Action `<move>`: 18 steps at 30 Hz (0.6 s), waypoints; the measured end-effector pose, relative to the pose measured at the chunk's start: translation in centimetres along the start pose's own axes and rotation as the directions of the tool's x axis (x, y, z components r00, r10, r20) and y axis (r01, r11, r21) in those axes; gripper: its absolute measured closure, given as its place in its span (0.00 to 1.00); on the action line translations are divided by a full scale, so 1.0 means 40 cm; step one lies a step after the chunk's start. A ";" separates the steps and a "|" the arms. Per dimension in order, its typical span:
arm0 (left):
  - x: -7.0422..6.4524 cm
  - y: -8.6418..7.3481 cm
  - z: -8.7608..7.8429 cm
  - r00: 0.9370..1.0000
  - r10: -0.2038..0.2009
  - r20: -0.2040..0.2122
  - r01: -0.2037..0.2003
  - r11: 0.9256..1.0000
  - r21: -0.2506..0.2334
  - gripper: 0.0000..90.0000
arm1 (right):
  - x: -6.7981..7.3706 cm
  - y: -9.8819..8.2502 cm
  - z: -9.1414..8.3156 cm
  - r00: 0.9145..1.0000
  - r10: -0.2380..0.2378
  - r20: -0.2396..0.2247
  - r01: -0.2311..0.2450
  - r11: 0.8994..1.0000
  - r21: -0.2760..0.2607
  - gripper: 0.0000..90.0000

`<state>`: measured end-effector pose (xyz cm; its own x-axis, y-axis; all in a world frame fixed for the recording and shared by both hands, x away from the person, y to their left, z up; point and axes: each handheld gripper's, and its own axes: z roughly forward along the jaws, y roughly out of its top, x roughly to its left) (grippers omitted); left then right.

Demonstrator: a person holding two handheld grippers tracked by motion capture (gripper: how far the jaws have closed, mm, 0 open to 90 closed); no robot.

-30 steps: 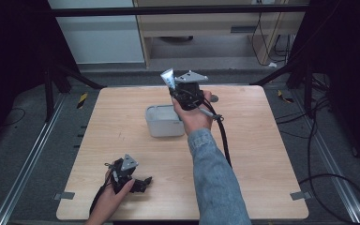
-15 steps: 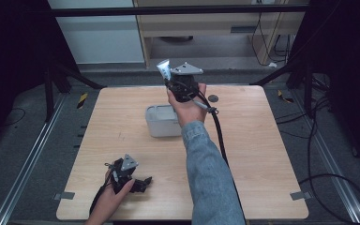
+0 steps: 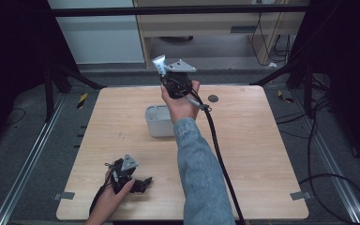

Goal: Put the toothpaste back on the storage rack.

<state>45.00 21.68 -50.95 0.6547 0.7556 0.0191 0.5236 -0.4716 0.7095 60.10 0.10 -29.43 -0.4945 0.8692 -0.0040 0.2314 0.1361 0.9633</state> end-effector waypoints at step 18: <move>0.000 0.000 0.000 1.000 0.000 0.000 0.000 1.000 0.000 0.00 | 0.012 -0.035 0.056 0.999 0.054 -0.006 -0.055 0.998 -0.026 0.89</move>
<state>45.00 21.68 -50.94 0.6549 0.7554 0.0190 0.5238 -0.4720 0.7092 61.40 1.40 -31.39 -0.4858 0.8726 0.0500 0.2363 0.0761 0.9687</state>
